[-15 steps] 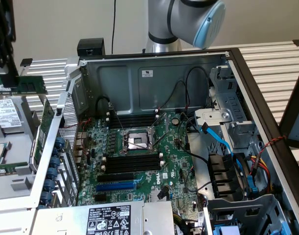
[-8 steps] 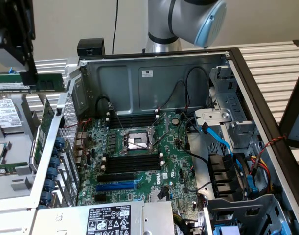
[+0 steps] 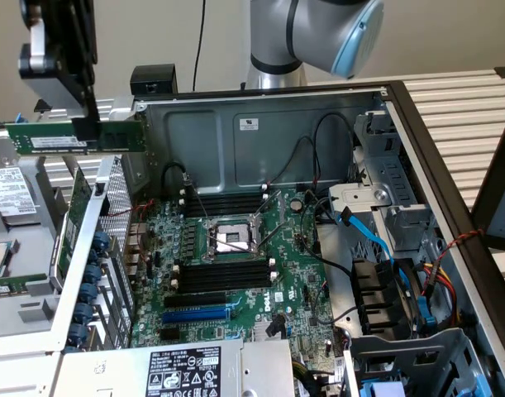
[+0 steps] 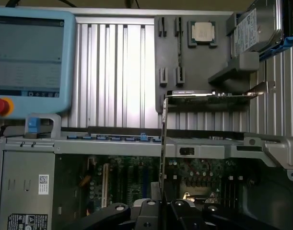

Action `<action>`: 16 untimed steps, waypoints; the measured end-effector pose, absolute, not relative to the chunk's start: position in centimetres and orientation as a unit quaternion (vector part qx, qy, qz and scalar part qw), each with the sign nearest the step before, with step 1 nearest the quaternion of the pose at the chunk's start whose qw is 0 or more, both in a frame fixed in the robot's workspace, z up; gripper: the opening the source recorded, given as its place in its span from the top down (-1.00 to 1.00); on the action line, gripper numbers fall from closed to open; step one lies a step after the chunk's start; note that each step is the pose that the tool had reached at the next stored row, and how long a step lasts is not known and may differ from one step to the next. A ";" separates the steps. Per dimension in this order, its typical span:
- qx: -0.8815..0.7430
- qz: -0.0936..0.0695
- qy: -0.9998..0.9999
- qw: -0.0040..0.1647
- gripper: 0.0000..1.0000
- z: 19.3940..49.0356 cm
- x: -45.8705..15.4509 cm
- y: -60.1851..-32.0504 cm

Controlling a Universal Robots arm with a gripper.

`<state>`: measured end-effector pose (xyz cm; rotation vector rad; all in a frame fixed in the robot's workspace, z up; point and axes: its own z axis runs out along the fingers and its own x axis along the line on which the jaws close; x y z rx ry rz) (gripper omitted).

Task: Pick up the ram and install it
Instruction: 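Pick up the ram and move it above insertion slot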

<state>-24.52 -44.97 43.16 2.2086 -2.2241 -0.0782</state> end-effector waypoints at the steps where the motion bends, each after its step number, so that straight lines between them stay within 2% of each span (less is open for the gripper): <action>1: 0.705 -0.025 -0.709 0.003 0.73 43.2 -24.1 -45.0; 16: 0.706 -0.025 -0.708 0.003 0.73 42.9 -17.7 -44.2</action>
